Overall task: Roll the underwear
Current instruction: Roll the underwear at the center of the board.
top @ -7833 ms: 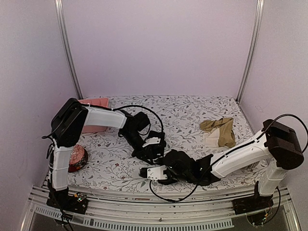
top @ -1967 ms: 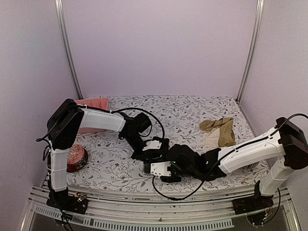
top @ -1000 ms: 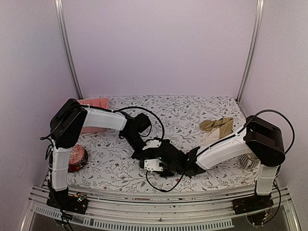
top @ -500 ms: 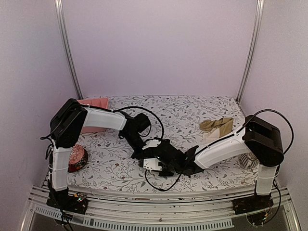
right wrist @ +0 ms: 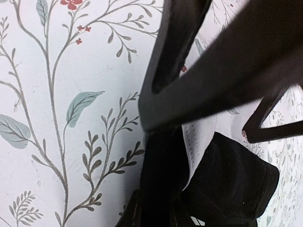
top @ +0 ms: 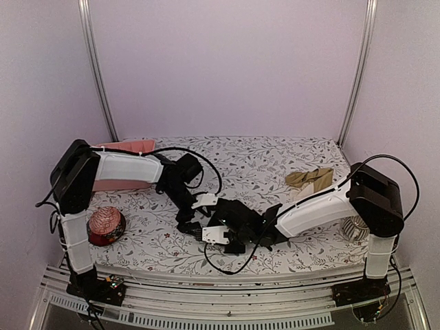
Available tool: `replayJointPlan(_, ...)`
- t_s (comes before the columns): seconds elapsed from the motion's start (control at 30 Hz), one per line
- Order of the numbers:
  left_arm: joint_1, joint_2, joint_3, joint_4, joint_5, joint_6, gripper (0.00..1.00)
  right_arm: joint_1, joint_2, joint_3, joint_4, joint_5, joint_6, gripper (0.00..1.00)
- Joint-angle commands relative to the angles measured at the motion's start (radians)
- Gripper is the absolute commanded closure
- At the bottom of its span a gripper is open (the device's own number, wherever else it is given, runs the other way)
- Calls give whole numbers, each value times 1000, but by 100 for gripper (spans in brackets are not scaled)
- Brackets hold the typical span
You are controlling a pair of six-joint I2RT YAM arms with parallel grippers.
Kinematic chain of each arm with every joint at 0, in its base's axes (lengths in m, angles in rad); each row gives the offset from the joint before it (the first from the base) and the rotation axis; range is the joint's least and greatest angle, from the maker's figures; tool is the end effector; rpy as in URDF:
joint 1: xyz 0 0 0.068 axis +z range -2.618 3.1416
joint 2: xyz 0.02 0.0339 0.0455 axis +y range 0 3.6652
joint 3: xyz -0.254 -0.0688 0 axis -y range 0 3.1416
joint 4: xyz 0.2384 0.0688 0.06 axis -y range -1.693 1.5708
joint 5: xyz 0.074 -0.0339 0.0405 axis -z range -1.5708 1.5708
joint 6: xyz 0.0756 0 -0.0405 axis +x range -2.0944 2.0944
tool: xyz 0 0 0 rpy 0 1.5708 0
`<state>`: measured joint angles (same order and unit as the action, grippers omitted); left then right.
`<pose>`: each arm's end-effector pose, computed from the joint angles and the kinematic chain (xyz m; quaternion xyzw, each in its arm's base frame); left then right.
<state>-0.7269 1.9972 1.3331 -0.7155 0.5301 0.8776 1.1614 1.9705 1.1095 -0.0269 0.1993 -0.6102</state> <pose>0.2557 -0.2786 0.1084 0.7080 0.6498 -0.2531 0.1115 0.1782 0.3731 0.0909 -0.7050 0.6190 0.0005 0.3461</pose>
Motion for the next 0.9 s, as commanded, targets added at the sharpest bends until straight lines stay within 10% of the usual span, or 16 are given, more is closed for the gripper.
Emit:
replayJointPlan(0.0, 4, -145, -102, 22, -16, 9, 2, -65, -4, 13, -81, -39, 122, 97)
replayJointPlan(0.5, 47, -605, -698, 816, -94, -48, 2, -214, -3, 93, -270, -506, 284, 97)
replayJointPlan(0.87, -147, -642, -935, 1209, -385, -3, 3, -285, 32, 93, -306, -865, 294, 97)
